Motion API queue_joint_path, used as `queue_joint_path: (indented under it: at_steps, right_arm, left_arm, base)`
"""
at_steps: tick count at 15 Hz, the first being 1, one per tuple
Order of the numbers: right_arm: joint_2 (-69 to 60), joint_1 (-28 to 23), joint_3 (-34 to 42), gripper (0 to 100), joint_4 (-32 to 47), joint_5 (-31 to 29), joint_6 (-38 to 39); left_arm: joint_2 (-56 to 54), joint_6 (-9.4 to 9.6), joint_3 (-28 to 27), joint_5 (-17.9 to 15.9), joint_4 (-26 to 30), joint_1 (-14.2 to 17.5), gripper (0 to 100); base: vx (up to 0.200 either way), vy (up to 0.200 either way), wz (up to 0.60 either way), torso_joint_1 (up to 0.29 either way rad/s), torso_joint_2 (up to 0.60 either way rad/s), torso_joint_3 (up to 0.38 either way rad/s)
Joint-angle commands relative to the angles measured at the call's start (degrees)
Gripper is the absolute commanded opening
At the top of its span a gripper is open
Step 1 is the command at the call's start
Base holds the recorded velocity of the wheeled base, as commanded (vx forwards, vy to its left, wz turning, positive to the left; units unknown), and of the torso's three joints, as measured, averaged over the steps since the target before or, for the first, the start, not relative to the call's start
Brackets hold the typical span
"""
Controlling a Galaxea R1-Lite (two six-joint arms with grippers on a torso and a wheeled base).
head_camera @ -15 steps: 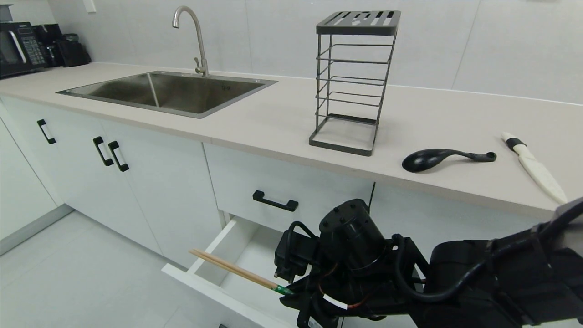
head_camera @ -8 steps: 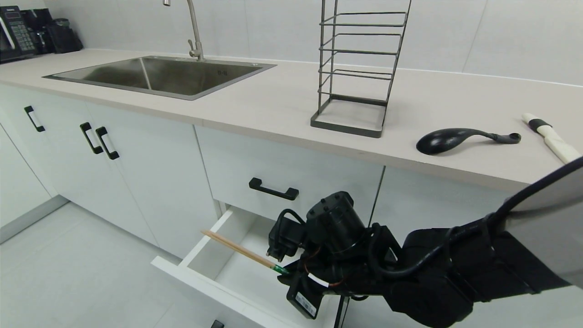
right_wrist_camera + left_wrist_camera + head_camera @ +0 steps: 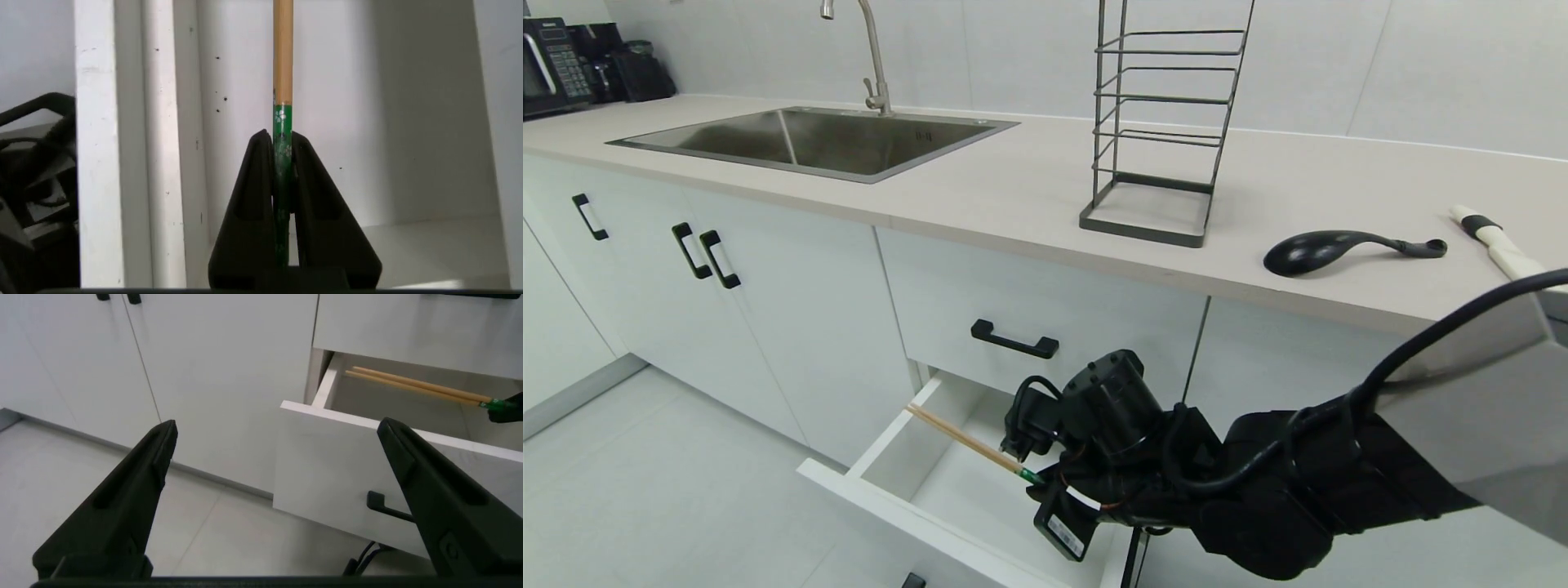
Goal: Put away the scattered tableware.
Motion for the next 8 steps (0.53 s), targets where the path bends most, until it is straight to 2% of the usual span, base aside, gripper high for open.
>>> queue_joint_path:
  at_steps: [1, 8]
  right_arm:
    - [2.0, 0.0, -1.7, 0, 0.0, -0.6, 0.7]
    - [7.1, -0.2, -3.5, 0, 0.0, -0.9, 0.8]
  left_arm:
    - [0.1, 0.02, 0.0, 0.0, 0.0, 0.0, 100]
    - [0.1, 0.02, 0.0, 0.0, 0.0, 0.0, 100]
  base:
    - [0.0, 0.0, 0.0, 0.0, 0.0, 0.0]
    - [0.0, 0.0, 0.0, 0.0, 0.0, 0.0]
